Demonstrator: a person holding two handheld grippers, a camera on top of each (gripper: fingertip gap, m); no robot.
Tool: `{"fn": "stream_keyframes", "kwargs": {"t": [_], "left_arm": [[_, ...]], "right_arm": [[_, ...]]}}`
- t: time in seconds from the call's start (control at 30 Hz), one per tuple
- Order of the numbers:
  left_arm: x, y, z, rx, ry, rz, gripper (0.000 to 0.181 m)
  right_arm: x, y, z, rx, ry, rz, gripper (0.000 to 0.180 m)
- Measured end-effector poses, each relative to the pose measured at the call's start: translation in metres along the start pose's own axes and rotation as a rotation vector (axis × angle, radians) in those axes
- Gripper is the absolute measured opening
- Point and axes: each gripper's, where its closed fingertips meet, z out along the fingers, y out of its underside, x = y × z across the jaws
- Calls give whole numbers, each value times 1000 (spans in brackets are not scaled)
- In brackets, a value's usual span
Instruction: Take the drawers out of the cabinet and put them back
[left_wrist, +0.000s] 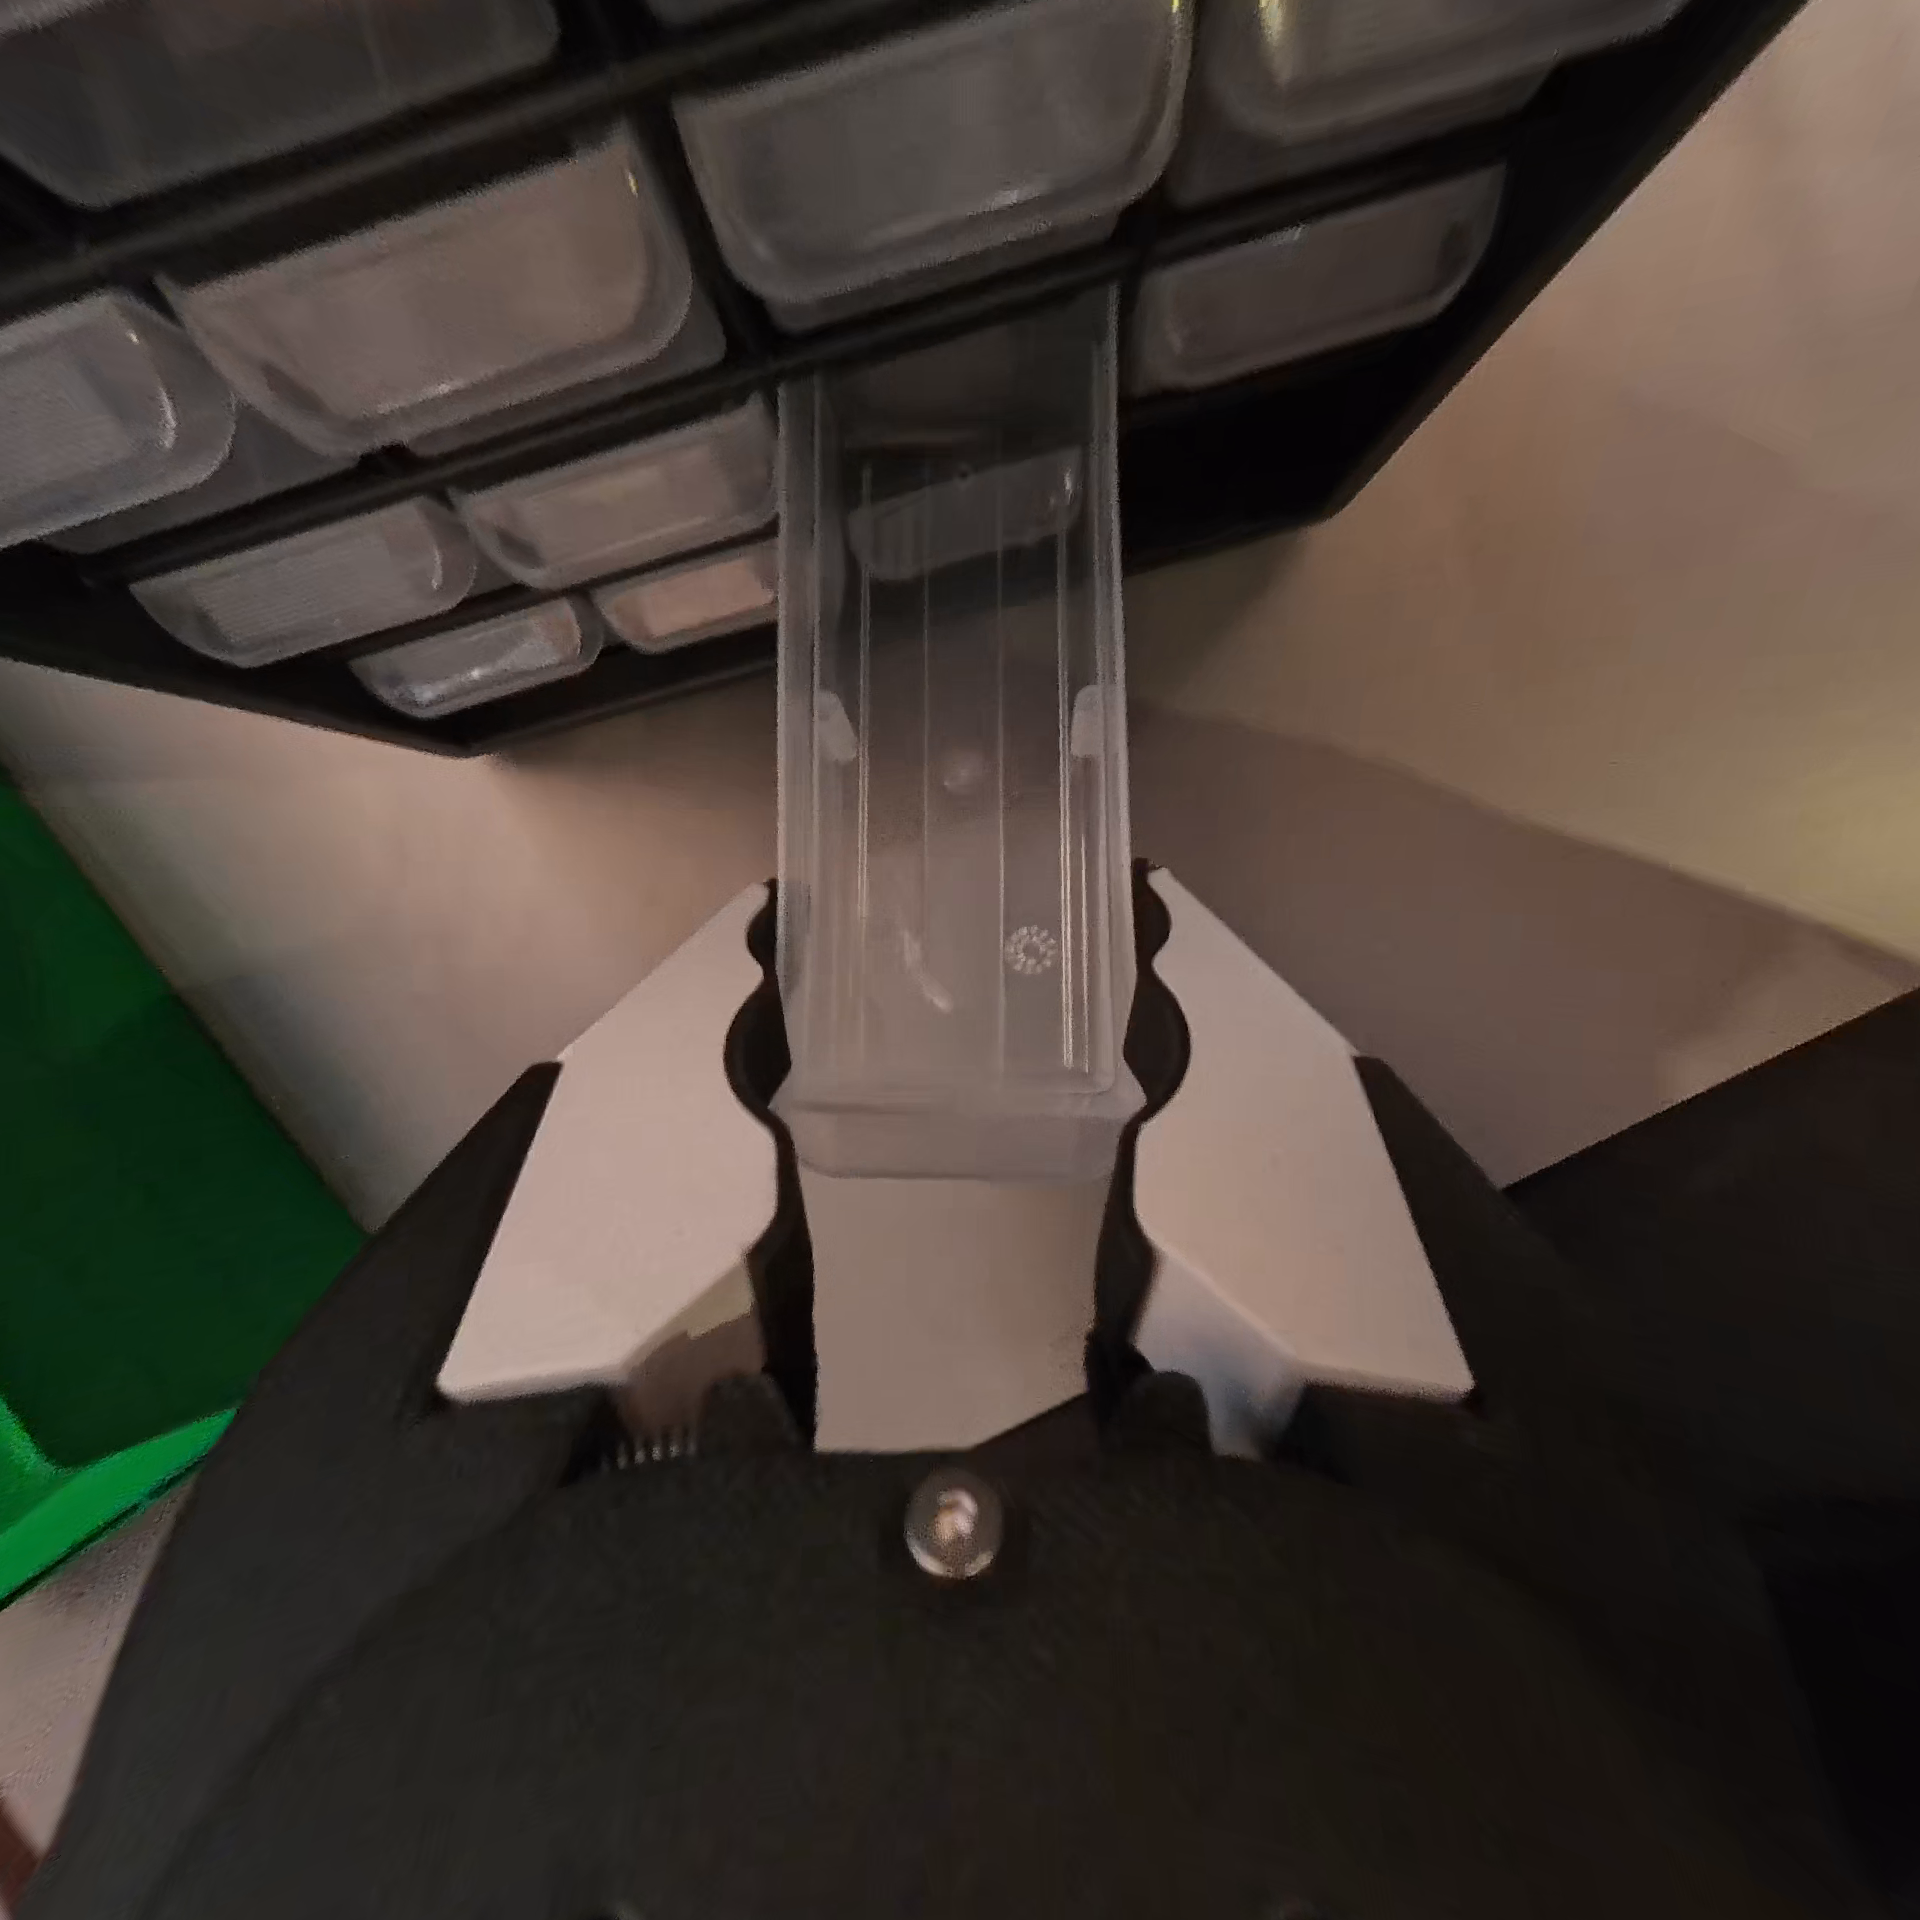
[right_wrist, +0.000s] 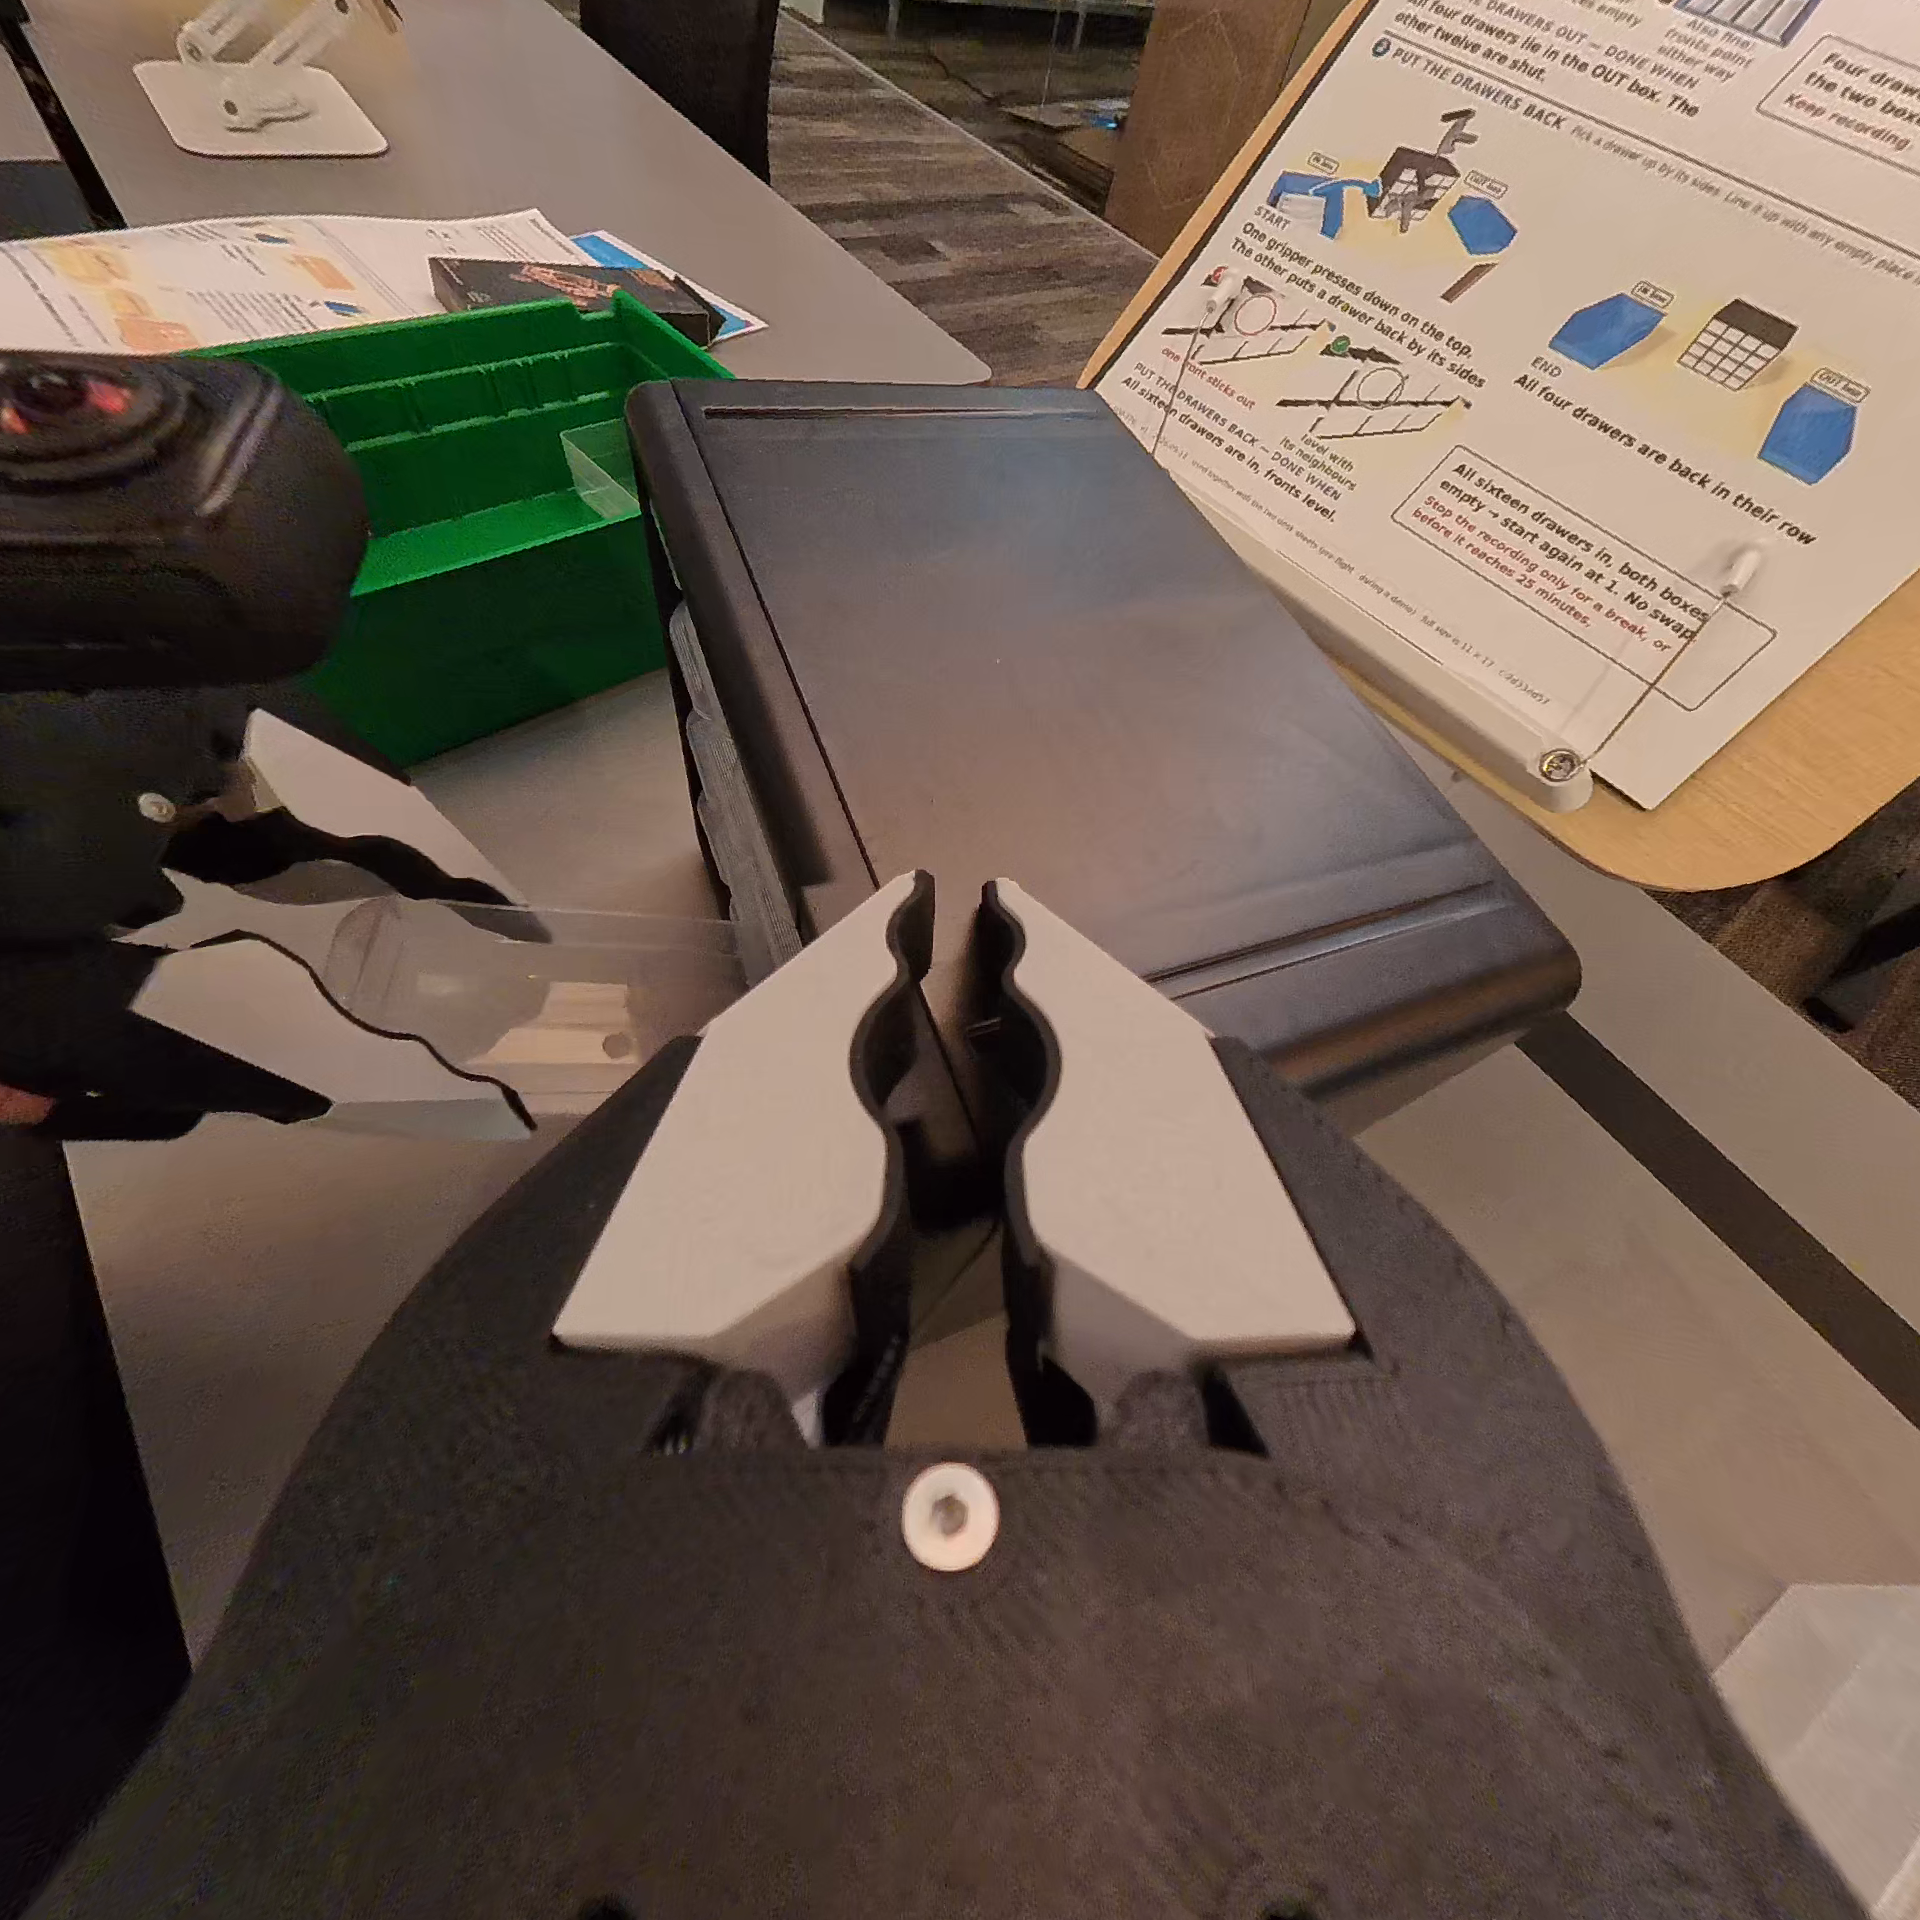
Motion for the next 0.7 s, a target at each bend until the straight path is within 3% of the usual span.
{"fn": "stream_keyframes", "kwargs": {"t": [0.37, 0.57, 0.7], "left_arm": [[18, -40, 33, 258, 144, -50, 68], [20, -39, 12, 363, 219, 55, 95], [12, -25, -9, 405, 207, 224, 98]], "right_arm": [[0, 0, 0, 1, 2, 0, 7], [1, 0, 0, 5, -6, 7, 7], [1, 0, 0, 7, -7, 8, 7]]}}
